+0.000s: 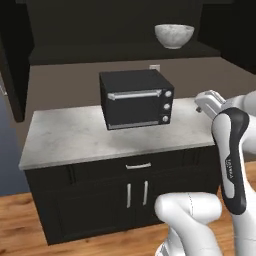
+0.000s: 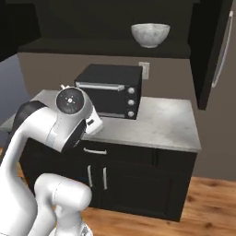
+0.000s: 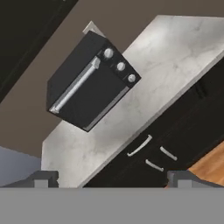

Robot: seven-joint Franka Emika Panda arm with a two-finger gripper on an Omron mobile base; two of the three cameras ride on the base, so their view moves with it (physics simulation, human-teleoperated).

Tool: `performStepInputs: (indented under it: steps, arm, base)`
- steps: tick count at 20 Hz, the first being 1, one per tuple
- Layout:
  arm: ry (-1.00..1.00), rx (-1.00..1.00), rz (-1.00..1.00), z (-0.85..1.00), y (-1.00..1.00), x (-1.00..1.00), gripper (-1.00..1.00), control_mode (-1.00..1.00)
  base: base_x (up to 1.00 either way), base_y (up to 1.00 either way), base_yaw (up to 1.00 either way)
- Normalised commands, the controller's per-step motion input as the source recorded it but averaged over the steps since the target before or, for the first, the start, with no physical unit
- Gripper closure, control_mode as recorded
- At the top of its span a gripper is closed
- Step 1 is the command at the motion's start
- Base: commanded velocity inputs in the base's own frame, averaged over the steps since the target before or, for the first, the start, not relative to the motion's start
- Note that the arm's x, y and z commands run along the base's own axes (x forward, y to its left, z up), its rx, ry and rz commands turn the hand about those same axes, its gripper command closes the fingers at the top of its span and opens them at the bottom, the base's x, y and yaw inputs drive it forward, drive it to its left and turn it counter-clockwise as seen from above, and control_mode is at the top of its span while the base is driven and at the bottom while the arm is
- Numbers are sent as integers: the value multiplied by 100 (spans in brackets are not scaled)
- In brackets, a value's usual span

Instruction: Take the smaller bowl and place it next to the appetizer plate on the dining counter , and place the larger bowl next to the plate with cooked food.

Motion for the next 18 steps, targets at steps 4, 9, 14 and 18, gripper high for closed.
performStepInputs:
  steps: [4,9,14,18]
  arm:
    - [0,0,0,0,0,0,-100,100]
    - [0,0,0,0,0,0,-100,100]
    - [0,0,0,0,0,0,-100,100]
    - [0,0,0,0,0,0,-100,100]
  base:
    - [81,-7,-16]
    - [62,0,-19]
    - [75,0,-1]
    - [67,-2,0]
